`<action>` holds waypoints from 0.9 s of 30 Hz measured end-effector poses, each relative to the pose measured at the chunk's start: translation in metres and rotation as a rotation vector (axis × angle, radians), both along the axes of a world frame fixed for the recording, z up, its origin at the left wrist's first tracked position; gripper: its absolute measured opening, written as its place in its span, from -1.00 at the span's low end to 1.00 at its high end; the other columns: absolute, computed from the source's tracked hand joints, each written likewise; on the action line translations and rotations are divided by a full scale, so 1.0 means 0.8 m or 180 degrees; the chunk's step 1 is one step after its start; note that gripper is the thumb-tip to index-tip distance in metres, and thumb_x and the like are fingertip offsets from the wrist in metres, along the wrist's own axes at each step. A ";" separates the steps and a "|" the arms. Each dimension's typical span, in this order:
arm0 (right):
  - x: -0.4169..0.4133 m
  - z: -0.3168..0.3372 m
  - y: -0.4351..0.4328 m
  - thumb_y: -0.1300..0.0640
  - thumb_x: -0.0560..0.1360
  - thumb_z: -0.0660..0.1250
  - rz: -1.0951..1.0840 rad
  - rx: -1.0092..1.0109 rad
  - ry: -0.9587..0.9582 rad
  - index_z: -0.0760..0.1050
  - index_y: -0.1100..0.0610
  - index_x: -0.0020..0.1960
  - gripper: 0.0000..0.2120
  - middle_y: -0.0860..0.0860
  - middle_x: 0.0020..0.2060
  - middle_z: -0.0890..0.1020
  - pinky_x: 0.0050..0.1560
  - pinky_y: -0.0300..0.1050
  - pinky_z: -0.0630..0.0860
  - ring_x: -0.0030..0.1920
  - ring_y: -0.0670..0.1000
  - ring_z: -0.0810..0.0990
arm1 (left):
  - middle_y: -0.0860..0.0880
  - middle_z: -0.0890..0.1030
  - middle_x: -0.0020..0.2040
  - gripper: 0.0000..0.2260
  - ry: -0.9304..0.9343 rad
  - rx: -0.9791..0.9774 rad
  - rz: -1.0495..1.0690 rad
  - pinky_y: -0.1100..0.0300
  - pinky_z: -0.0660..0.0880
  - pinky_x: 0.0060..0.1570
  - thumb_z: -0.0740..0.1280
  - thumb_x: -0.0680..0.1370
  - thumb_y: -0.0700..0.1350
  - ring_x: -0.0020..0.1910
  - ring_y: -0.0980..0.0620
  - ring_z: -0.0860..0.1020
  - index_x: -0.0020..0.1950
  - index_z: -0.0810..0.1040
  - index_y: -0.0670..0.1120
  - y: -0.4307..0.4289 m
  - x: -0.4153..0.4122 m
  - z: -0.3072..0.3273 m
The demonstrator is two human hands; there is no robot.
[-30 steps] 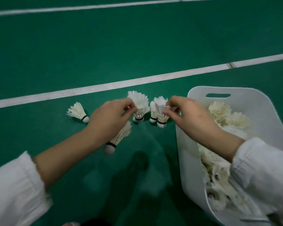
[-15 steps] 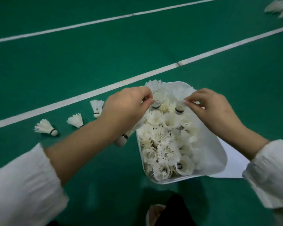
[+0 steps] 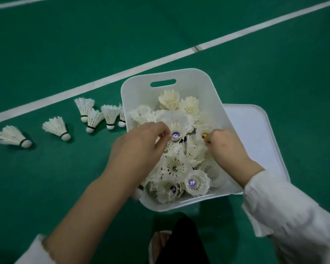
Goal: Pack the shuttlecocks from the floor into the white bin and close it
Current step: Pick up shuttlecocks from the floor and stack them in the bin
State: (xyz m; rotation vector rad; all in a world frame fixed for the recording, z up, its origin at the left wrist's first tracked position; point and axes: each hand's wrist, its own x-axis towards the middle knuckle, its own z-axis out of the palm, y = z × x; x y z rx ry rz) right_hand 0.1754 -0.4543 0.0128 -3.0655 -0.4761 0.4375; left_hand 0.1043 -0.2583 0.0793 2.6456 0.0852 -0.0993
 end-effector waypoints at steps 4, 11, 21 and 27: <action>-0.004 0.020 0.007 0.31 0.47 0.22 -0.0083 -0.0090 0.0139 0.51 0.18 0.12 -0.75 0.13 0.07 0.51 -0.08 -0.01 0.51 -0.02 0.22 0.57 | 0.22 0.56 0.02 -0.86 0.0045 0.0025 -0.0112 0.15 0.46 -0.15 0.16 0.57 0.09 -0.03 0.13 0.51 0.04 0.48 0.17 -0.002 0.001 -0.007; -0.037 0.105 0.027 0.01 0.52 0.27 0.0459 0.1253 0.0199 0.32 -0.12 0.33 -0.60 -0.08 0.06 0.45 -0.02 0.00 0.51 -0.06 0.02 0.57 | 0.20 0.55 -0.02 -0.87 -0.0103 -0.0129 -0.0250 0.14 0.47 -0.15 0.17 0.57 0.08 -0.06 0.14 0.51 0.03 0.49 0.14 -0.016 0.014 -0.001; 0.054 0.077 0.027 0.30 0.50 0.21 0.0001 -0.0006 -0.0625 0.54 0.26 0.02 -0.84 0.17 -0.11 0.50 -0.26 -0.07 0.38 -0.15 0.24 0.57 | 0.09 0.38 0.00 -0.84 -0.0385 -0.0763 0.0119 0.34 0.39 -0.23 0.17 0.57 0.07 -0.14 0.17 0.44 0.06 0.30 0.03 -0.004 0.022 0.015; 0.062 0.035 0.046 0.38 0.49 0.16 -0.0272 -0.0009 0.0097 0.46 0.31 -0.20 -0.86 0.25 -0.10 0.57 -0.20 -0.08 0.37 -0.18 0.17 0.45 | 0.09 0.43 -0.08 -0.98 -0.0563 -0.0381 -0.0018 0.49 0.35 -0.13 0.29 0.54 -0.16 -0.15 0.14 0.45 -0.08 0.50 -0.09 0.029 0.024 0.007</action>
